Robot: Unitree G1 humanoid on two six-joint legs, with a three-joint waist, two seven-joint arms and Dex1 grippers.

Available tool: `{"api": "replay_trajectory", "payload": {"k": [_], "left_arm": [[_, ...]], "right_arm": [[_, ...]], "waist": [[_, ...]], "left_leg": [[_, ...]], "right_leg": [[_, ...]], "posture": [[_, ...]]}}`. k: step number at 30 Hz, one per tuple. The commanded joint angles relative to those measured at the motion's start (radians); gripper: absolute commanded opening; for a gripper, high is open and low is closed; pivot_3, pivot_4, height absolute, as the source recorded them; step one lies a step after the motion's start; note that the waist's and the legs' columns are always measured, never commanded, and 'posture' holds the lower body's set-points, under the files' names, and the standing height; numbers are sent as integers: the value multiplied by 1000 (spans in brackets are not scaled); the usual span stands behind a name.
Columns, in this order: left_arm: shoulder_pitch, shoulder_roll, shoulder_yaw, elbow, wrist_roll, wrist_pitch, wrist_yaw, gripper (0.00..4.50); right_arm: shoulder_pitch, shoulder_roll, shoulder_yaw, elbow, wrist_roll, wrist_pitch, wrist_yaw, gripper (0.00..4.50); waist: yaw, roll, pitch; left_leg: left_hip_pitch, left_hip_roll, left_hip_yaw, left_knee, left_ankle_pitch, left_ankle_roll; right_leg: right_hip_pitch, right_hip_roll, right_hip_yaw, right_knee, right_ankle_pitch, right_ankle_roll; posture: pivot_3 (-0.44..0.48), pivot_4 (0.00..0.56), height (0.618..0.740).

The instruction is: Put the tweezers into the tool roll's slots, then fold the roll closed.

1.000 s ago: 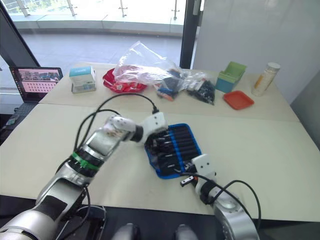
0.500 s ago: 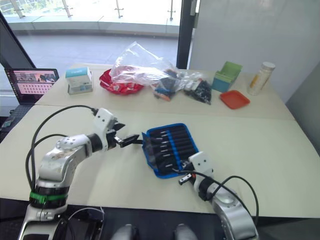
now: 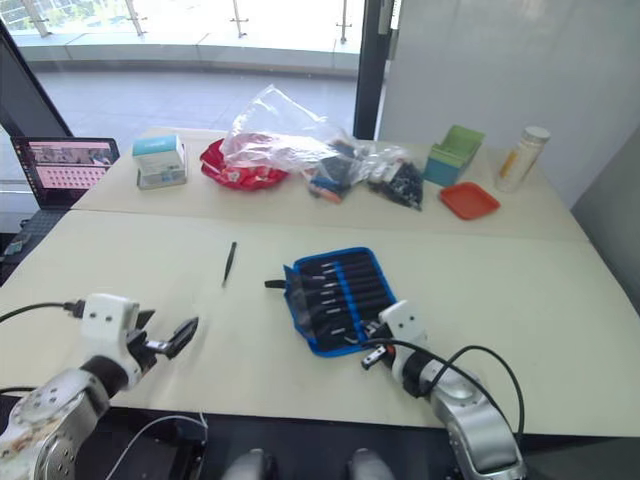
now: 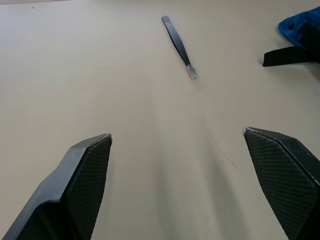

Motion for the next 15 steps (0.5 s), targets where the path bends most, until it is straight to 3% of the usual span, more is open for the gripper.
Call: {"api": "replay_trajectory", "payload": {"k": [1, 11, 15], "left_arm": [[56, -10, 22, -68, -26, -18, 16, 4443], [-9, -27, -86, -15, -23, -19, 103, 4443], [-108, -44, -139, 82, -4, -23, 155, 4443]], "right_arm": [[24, -5, 32, 25, 3, 23, 22, 0], [26, -1, 37, 17, 2, 28, 14, 0], [20, 6, 39, 19, 0, 30, 6, 0]], "waist": [[0, 0, 0], [-1, 0, 0], [1, 0, 0]], "left_leg": [[1, 0, 0, 0, 0, 0], [4, 0, 0, -1, 0, 0], [4, 0, 0, -2, 0, 0]], "right_leg": [[1, 0, 0, 0, 0, 0], [7, 0, -1, -7, -1, -1], [7, 0, -1, -7, 0, -1]], "posture": [[0, 150, 717], [0, 150, 717], [0, 150, 717]]}}
